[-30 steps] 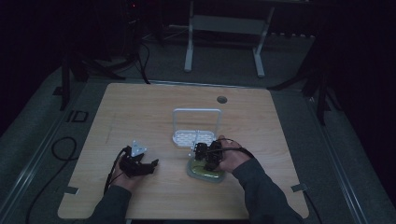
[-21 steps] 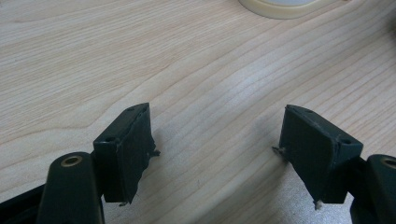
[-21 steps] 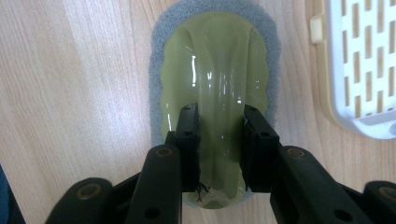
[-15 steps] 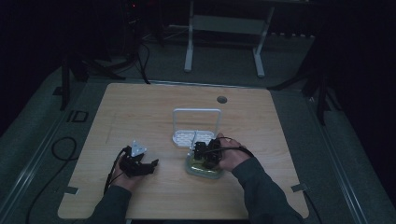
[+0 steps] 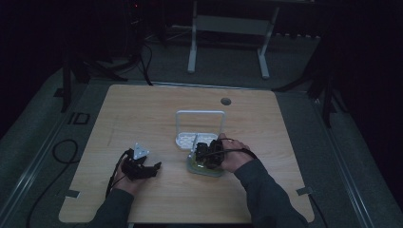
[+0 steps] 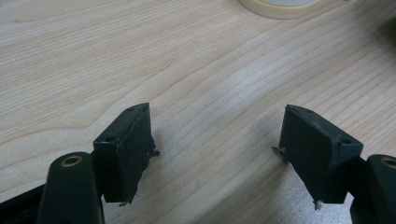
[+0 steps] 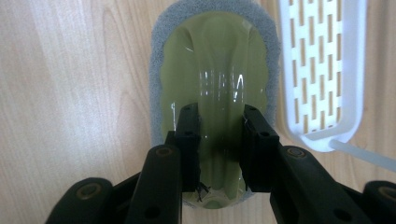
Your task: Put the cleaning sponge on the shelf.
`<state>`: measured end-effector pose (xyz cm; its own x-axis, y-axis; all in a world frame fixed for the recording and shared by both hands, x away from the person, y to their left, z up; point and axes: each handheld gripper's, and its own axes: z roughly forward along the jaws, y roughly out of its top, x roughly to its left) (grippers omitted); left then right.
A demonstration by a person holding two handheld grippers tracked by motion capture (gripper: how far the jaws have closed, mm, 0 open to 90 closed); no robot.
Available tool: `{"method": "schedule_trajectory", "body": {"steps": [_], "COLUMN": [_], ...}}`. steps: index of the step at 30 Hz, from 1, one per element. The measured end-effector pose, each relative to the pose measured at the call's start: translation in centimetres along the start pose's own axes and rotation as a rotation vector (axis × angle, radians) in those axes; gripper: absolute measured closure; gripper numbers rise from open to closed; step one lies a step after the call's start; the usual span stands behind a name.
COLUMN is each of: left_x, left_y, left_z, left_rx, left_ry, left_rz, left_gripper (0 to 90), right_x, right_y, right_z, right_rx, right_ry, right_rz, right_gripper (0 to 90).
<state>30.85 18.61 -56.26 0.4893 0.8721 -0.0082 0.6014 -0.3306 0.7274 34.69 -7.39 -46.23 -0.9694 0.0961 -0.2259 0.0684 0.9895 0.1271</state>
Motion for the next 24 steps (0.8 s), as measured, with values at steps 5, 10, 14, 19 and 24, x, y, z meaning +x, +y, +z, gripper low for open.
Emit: {"method": "schedule_trajectory", "body": {"steps": [5, 10, 14, 19, 24], "left_x": [0.00, 0.01, 0.01, 0.01, 0.00], "left_y": [0.00, 0.01, 0.01, 0.00, 0.00], "left_z": [0.00, -0.01, -0.01, 0.00, 0.00], "left_rx": [0.000, 0.001, 0.001, 0.000, 0.000], "left_ry": [0.000, 0.000, 0.000, 0.000, 0.000], "left_rz": [0.000, 0.001, 0.001, 0.001, 0.001], "left_gripper": [25.8, 25.8, 25.8, 25.8, 25.8], "right_x": [-0.08, -0.07, -0.21, -0.44, -0.74], "right_y": [0.03, 0.06, 0.03, -0.04, -0.10], "right_z": [-0.14, -0.22, -0.45, -0.46, -0.42], "right_rx": [-0.015, -0.027, -0.048, -0.049, -0.053], "right_ry": [-0.026, -0.053, -0.086, -0.106, -0.118], "right_rz": [-0.008, -0.014, -0.005, -0.010, -0.002], "right_gripper": [71.5, 71.6, 71.5, 71.6, 71.5]}}
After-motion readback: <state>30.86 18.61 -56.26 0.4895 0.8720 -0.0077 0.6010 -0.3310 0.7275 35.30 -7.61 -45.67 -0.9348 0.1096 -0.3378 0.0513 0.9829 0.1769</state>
